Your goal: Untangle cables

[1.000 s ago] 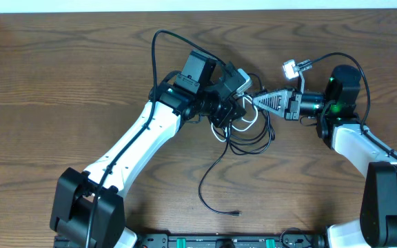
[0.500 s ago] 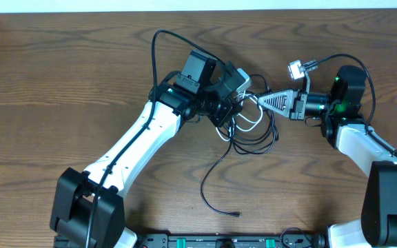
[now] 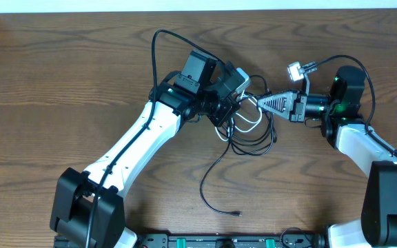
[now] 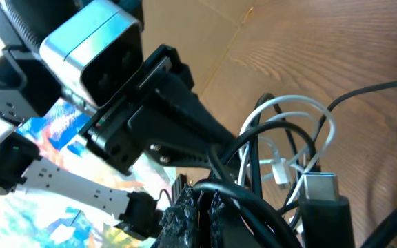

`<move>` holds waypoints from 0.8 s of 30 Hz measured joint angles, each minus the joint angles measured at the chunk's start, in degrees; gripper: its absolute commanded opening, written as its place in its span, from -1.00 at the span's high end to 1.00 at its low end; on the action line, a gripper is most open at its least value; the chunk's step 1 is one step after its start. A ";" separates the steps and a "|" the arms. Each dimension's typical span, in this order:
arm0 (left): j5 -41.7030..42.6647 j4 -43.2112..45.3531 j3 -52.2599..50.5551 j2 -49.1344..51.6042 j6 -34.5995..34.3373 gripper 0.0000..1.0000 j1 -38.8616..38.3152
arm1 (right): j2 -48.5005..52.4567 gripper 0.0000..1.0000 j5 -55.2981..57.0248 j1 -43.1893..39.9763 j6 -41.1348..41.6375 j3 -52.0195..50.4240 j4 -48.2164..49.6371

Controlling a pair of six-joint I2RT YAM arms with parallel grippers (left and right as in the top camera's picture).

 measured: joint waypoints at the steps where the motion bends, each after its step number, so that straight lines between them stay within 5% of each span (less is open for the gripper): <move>1: -0.31 0.04 0.00 0.00 0.00 0.85 0.02 | 0.00 0.98 -0.39 0.00 -0.48 0.00 -0.13; 18: -5.14 -0.26 0.00 0.02 -4.44 0.85 6.08 | 0.00 0.95 -3.06 0.00 -2.80 0.00 2.10; 23: -4.09 -0.07 0.00 0.04 -4.74 0.85 3.93 | -0.02 0.28 -2.36 0.00 -2.45 -0.09 1.90; 24: -3.89 0.02 0.00 0.04 -4.76 0.85 3.26 | -0.02 0.28 -1.95 0.00 -2.19 -0.15 1.90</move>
